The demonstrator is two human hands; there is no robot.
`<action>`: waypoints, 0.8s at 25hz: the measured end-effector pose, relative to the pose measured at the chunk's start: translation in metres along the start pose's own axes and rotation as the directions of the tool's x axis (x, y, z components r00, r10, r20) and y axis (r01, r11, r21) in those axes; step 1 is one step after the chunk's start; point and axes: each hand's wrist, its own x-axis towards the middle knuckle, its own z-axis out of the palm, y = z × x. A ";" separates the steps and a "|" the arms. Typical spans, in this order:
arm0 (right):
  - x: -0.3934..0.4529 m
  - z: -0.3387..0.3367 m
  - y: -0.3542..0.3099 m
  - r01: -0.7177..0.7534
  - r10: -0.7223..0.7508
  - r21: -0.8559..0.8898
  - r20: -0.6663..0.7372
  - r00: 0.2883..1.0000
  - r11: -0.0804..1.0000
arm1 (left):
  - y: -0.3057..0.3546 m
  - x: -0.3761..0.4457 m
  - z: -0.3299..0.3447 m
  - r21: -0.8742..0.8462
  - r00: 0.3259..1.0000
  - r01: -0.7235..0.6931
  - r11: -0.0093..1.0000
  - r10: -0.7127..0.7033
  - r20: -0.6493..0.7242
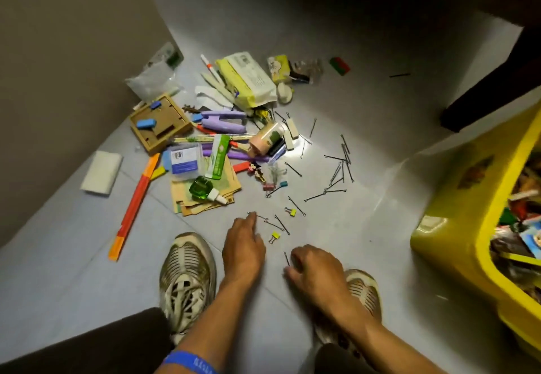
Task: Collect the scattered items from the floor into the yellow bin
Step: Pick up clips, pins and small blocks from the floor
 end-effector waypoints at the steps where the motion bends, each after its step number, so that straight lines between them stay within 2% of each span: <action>1: 0.001 0.011 -0.003 0.056 -0.056 -0.099 0.010 0.998 0.994 | -0.003 0.006 -0.001 0.044 0.998 -0.065 0.997 0.065 -0.007; 3: 0.003 0.019 -0.004 0.145 -0.145 -0.245 0.018 0.989 0.959 | -0.007 0.018 -0.002 0.130 0.978 -0.200 0.971 0.206 -0.030; 6: 0.012 0.024 -0.008 0.163 -0.195 -0.298 -0.081 0.977 0.941 | -0.009 0.033 -0.002 0.338 0.939 -0.327 0.883 0.343 0.012; 8: 0.017 0.021 -0.013 0.105 -0.128 -0.252 -0.076 0.989 0.962 | -0.007 0.035 0.004 0.507 0.921 -0.381 0.773 0.366 0.134; 9: 0.021 0.019 -0.011 0.019 -0.041 -0.213 -0.098 0.994 0.977 | -0.007 0.035 0.006 0.536 0.920 -0.388 0.750 0.355 0.169; 10: 0.024 0.013 -0.009 -0.069 0.056 -0.093 -0.136 0.989 0.993 | -0.006 0.035 0.008 0.513 0.929 -0.369 0.776 0.330 0.169; 11: 0.026 0.005 -0.005 -0.152 0.171 0.118 -0.171 0.970 0.981 | -0.003 0.034 0.008 0.402 0.952 -0.306 0.863 0.278 0.127; 12: 0.029 -0.005 -0.002 -0.219 0.290 0.352 -0.163 0.943 0.910 | 0.001 0.034 0.007 0.142 0.983 -0.177 0.974 0.168 0.071; 13: 0.032 -0.015 -0.001 -0.229 0.360 0.542 -0.147 0.921 0.808 | 0.006 0.034 0.008 -0.232 0.996 -0.007 0.973 0.029 0.088; 14: 0.033 -0.025 -0.001 -0.189 0.374 0.661 -0.149 0.916 0.726 | 0.013 0.032 0.009 -0.571 0.984 0.145 0.808 -0.057 0.170; 15: 0.032 -0.032 -0.003 -0.136 0.360 0.732 -0.157 0.920 0.667 | 0.018 0.027 0.009 -0.759 0.967 0.242 0.605 -0.086 0.239; 17: 0.029 -0.046 -0.014 -0.025 0.296 0.781 -0.206 0.933 0.624 | 0.026 0.021 0.006 -0.877 0.932 0.357 0.321 -0.056 0.359; 20: 0.029 -0.049 -0.028 0.096 0.131 0.752 -0.236 0.963 0.652 | 0.028 0.015 0.003 -0.878 0.879 0.476 -0.054 0.022 0.476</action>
